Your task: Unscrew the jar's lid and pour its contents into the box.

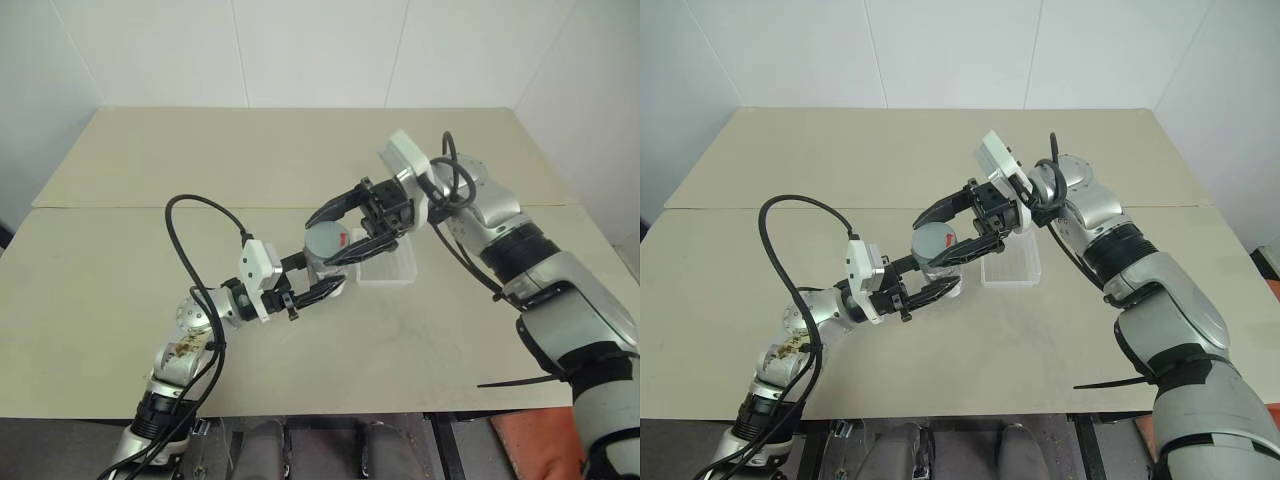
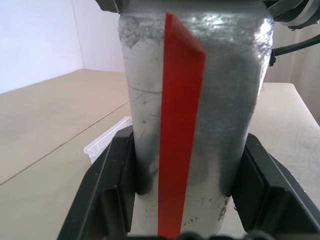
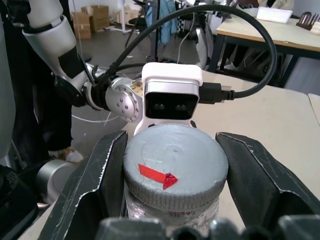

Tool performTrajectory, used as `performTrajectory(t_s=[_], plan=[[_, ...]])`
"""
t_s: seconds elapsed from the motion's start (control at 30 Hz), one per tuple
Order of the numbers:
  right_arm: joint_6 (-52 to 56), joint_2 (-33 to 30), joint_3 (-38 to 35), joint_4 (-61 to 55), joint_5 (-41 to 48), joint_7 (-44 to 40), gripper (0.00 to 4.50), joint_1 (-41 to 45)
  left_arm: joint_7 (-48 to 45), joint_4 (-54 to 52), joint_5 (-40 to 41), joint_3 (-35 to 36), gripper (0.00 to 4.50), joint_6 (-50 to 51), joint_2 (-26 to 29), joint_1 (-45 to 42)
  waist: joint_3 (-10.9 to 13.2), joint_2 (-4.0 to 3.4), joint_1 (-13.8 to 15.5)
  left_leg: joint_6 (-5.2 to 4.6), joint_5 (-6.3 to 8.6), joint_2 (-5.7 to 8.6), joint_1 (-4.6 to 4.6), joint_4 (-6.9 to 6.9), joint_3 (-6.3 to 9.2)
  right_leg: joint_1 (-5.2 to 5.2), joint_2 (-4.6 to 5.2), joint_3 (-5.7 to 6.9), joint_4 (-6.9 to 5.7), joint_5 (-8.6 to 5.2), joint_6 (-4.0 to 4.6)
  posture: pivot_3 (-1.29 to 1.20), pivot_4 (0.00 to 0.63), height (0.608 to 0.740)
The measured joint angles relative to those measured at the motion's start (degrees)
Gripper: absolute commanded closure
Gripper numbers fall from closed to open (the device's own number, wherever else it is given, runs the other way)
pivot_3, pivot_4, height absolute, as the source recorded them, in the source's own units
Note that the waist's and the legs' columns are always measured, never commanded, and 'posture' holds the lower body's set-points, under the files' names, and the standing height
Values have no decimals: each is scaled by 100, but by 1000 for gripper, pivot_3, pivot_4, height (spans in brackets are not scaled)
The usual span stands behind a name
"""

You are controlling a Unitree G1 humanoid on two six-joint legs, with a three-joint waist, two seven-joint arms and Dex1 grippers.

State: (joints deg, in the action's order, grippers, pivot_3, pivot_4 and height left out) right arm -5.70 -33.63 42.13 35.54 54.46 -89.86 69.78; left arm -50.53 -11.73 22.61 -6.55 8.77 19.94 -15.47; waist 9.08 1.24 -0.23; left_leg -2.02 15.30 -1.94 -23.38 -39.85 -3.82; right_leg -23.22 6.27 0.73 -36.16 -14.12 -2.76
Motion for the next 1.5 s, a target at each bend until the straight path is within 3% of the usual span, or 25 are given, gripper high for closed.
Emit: performTrajectory(t_s=[0.1,0.27,0.3,0.6,0.9,1.2,1.5], plan=[[-121,44,70,114,42,-4,1705,49,23,-2,0,26,2267,6,12,1,0,-1,1,0,0,0,-1,0,0,-2,2,1,-1,0,0,0,150,740],[-269,62,131,227,34,-5,116,157,29,-5,30,-6,2267,28,-4,1,1,-1,9,0,0,0,-2,1,0,-2,5,3,0,0,0,0,150,740],[-301,68,129,249,33,-5,34,157,22,-5,29,-38,2267,28,-7,1,1,-1,8,0,0,0,-3,1,0,-3,6,2,0,0,0,0,150,740],[-518,-460,-453,-204,72,-3,34,-289,25,-6,27,-81,2267,28,-5,12,2,-2,58,-3,2,3,-7,1,0,-3,15,5,3,0,0,0,150,740],[-481,-738,-2098,-1643,-749,268,34,-1929,109,26,-14,-112,2267,3,-80,33,2,-2,91,-3,2,3,-8,1,-2,-3,14,5,2,0,0,0,150,740],[1121,-733,-3204,-4424,-1513,2797,34,-3157,176,191,-123,-133,2267,-21,-135,-21,2,-3,81,-1,1,5,-1,0,-1,1,9,2,1,1,-1,0,150,740],[2146,-291,-3247,-5450,-1744,3813,34,-3489,240,371,-250,-145,2267,-90,-231,-106,2,-3,92,-4,2,14,-3,-4,-1,4,6,3,5,1,-2,0,150,740]])
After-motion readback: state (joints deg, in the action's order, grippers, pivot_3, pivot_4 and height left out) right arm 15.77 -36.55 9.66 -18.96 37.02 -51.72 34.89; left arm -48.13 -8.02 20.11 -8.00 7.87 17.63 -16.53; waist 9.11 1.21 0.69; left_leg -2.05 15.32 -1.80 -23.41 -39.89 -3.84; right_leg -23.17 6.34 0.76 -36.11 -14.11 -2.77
